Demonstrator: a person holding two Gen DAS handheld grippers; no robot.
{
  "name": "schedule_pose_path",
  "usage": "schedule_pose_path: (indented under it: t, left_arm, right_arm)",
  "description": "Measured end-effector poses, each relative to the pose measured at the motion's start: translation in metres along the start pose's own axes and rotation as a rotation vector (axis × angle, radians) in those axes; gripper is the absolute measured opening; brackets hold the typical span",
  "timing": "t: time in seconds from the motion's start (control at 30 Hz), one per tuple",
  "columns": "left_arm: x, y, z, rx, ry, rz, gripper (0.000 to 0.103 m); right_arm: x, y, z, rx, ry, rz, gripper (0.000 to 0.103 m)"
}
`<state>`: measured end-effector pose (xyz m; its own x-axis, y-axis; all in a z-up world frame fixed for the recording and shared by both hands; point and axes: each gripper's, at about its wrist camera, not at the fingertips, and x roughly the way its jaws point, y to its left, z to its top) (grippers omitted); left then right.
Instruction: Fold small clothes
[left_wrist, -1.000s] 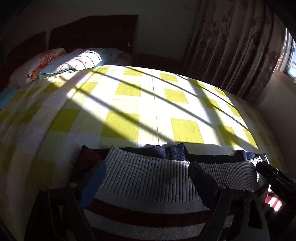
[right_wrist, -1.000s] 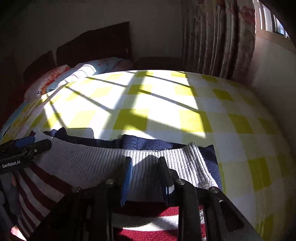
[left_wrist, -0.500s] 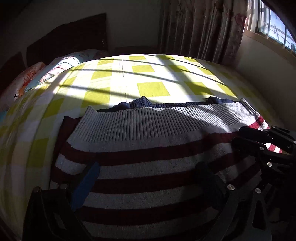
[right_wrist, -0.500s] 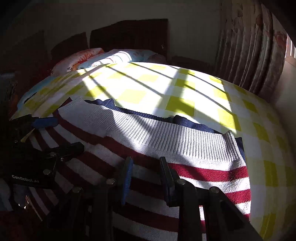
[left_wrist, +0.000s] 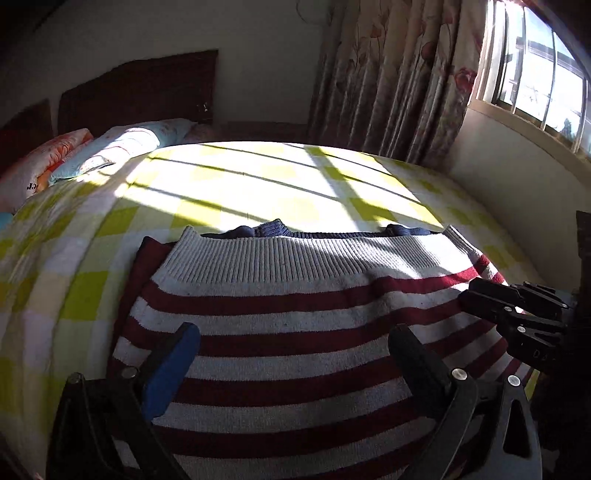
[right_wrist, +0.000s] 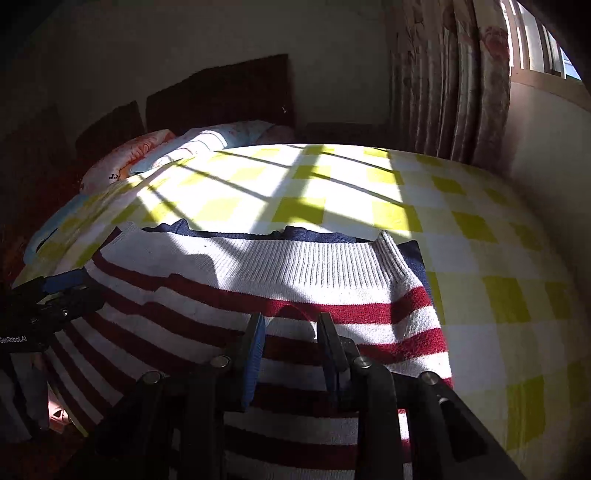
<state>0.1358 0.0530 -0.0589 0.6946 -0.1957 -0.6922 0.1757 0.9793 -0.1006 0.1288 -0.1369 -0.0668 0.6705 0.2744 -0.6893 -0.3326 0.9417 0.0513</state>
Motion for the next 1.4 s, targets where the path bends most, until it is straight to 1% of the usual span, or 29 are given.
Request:
schedule_pose_path:
  t: [0.03,0.07,0.1,0.13,0.17,0.23,0.27,0.3,0.37,0.43,0.5,0.53,0.6,0.63,0.67,0.7,0.73,0.8,0.93,0.97,1.03,1.07,1.1,1.17,1.23,1.27,1.3,1.33,1.4]
  left_arm:
    - [0.004,-0.007,-0.003,0.04,0.01,0.027,0.103]
    - [0.01,-0.009,-0.005,0.051,0.032,0.052,0.103]
    - [0.015,-0.005,-0.008,0.036,0.053,0.056,0.103]
    - [0.016,0.003,-0.009,0.009,0.056,0.048,0.103]
    - [0.013,0.01,-0.011,-0.003,0.037,0.059,0.103]
    - [0.011,0.025,-0.012,-0.025,0.037,0.106,0.103]
    - [0.01,0.036,-0.015,-0.051,0.037,0.109,0.103]
    - [0.006,0.043,-0.018,-0.071,0.024,0.094,0.103]
    - [0.004,0.046,-0.022,-0.059,0.017,0.093,0.103]
    - [0.005,0.04,-0.024,-0.036,0.012,0.123,0.103]
    - [0.006,0.039,-0.023,-0.046,0.014,0.132,0.103]
    - [0.006,0.04,-0.022,-0.048,0.015,0.129,0.103]
    - [0.005,0.041,-0.023,-0.05,0.013,0.123,0.103]
    - [0.005,0.041,-0.023,-0.047,0.011,0.122,0.103]
    - [0.005,0.041,-0.023,-0.044,0.009,0.12,0.103]
    - [0.005,0.041,-0.023,-0.043,0.008,0.117,0.103]
    - [0.005,0.041,-0.024,-0.043,0.007,0.114,0.103]
    - [0.004,0.041,-0.024,-0.044,0.006,0.112,0.103]
    - [0.004,0.042,-0.024,-0.048,0.002,0.108,0.103]
    - [0.004,0.042,-0.024,-0.048,0.001,0.108,0.103]
    - [0.005,0.041,-0.023,-0.048,0.001,0.109,0.103]
    - [0.005,0.041,-0.024,-0.048,0.001,0.108,0.103]
    - [0.005,0.041,-0.024,-0.047,0.001,0.108,0.103]
    - [0.005,0.041,-0.024,-0.047,0.001,0.108,0.103]
    - [0.005,0.042,-0.024,-0.047,0.0,0.106,0.103]
    - [0.005,0.042,-0.024,-0.047,0.0,0.107,0.103]
    - [0.005,0.042,-0.023,-0.048,0.0,0.105,0.103]
    - [0.005,0.042,-0.023,-0.048,0.0,0.105,0.103]
    - [0.005,0.041,-0.023,-0.049,0.0,0.105,0.103]
  right_arm:
    - [0.002,0.019,-0.002,-0.066,0.009,0.027,0.029]
    - [0.007,0.034,-0.005,-0.125,0.022,0.048,0.029]
    - [0.012,0.046,-0.009,-0.176,0.037,0.057,0.029]
    - [0.015,0.049,-0.012,-0.203,0.036,0.044,0.029]
    - [0.014,0.046,-0.014,-0.211,0.016,0.054,0.029]
    - [0.012,0.026,-0.015,-0.16,0.021,0.067,0.029]
    - [0.009,0.013,-0.016,-0.125,0.024,0.047,0.028]
    - [0.006,0.001,-0.017,-0.097,0.023,0.04,0.028]
    - [0.0,-0.017,-0.022,-0.048,0.014,0.058,0.022]
    - [-0.003,-0.021,-0.024,-0.02,0.01,0.056,0.021]
    - [-0.004,-0.005,-0.021,-0.029,0.017,-0.02,0.025]
    - [-0.005,0.006,-0.02,-0.042,0.009,-0.032,0.027]
    - [-0.007,0.035,-0.022,-0.109,-0.016,0.049,0.027]
    - [-0.004,0.051,-0.025,-0.165,-0.014,0.076,0.027]
    - [0.001,0.065,-0.028,-0.217,0.003,0.074,0.027]
    - [0.005,0.071,-0.03,-0.25,0.01,0.051,0.027]
    - [0.004,0.07,-0.03,-0.26,-0.003,0.053,0.027]
    - [0.004,0.053,-0.028,-0.203,0.013,0.065,0.027]
    - [-0.005,-0.001,-0.028,-0.027,0.007,-0.014,0.027]
    - [-0.009,-0.011,-0.029,0.008,-0.002,-0.033,0.024]
    - [-0.016,-0.015,-0.032,0.045,-0.025,-0.023,0.024]
    - [-0.019,-0.01,-0.033,0.042,-0.036,-0.036,0.028]
    - [-0.021,-0.002,-0.033,0.025,-0.045,-0.031,0.028]
    - [-0.023,0.023,-0.033,-0.046,-0.059,0.052,0.028]
    - [-0.017,0.053,-0.035,-0.15,-0.045,0.094,0.028]
    - [-0.012,0.065,-0.038,-0.207,-0.026,0.096,0.026]
    - [-0.01,0.074,-0.041,-0.255,-0.029,0.062,0.026]
    - [-0.011,0.075,-0.042,-0.276,-0.043,0.056,0.026]
    - [-0.011,0.058,-0.042,-0.236,-0.037,0.061,0.027]
